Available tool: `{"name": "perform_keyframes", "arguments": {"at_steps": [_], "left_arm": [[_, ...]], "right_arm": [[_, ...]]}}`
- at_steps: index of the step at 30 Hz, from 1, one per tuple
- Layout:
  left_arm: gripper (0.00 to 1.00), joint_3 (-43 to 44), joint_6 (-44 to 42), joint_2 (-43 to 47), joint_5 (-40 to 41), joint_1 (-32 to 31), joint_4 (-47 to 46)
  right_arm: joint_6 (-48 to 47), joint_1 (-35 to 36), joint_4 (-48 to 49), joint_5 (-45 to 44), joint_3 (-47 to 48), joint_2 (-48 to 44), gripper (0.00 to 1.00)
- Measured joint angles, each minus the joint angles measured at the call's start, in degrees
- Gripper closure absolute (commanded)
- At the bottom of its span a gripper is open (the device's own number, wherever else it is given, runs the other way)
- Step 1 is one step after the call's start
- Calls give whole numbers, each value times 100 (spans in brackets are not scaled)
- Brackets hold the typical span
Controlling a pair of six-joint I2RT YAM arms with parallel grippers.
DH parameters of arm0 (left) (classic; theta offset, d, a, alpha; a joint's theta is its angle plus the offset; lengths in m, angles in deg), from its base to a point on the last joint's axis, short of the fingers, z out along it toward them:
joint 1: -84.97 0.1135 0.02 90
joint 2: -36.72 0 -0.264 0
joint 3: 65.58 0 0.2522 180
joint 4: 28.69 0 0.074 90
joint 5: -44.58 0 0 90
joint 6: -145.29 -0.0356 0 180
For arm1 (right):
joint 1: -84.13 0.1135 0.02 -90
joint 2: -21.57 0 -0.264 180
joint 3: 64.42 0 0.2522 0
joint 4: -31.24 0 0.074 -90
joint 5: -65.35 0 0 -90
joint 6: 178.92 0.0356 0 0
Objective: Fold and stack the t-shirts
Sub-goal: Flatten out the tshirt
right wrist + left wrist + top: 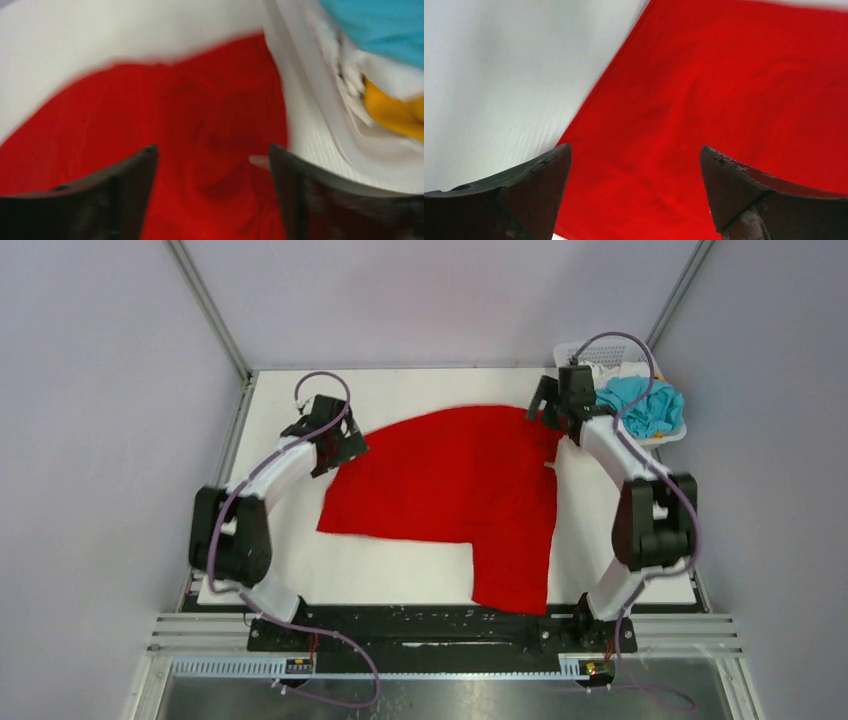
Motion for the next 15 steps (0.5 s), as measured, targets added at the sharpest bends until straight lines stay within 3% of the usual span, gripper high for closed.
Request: {"name": "perform_keyframes", "arguments": {"at_steps": [2,5,10,15], "left_arm": [[1,382,-28,-693,-164,157,57],[1,691,-63,-780,-181,170,168],[1,557,-44,2,-173,223,63],[1,-579,129,1353,-111,507,44]], "right_arm": [[-94,0,-295,-26,601,841,0],[-160,11,-439,-72,999,1244,0],[-166,66,-415,-103,732,588,0],[9,214,-234,-101,-393,-892,0]]}}
